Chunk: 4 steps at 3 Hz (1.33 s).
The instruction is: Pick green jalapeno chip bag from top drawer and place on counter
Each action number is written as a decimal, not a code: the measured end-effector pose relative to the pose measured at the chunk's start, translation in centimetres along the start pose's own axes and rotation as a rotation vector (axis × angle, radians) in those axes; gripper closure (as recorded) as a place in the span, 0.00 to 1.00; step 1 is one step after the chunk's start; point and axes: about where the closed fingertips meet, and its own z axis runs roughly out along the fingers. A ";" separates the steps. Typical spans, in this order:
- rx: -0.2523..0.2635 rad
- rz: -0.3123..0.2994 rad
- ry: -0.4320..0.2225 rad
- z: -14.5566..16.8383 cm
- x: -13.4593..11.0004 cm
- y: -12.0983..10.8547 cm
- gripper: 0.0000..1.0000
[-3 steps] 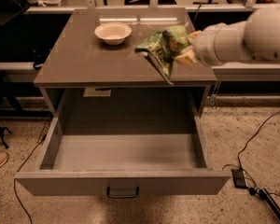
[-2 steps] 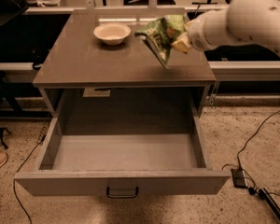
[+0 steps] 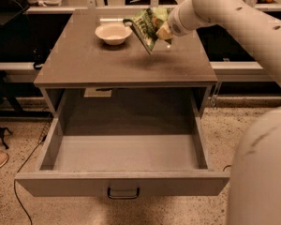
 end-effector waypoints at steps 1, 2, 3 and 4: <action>0.002 0.027 0.017 1.5 -0.5 -0.6 0.34; 0.013 0.049 0.026 2.0 -0.5 -1.2 0.11; 0.049 0.079 0.027 0.7 0.2 -2.2 0.00; 0.083 0.111 0.023 -2.0 2.7 -2.5 0.00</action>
Offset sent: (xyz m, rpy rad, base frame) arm 0.0325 -0.0021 0.0019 0.0245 0.0269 -0.0810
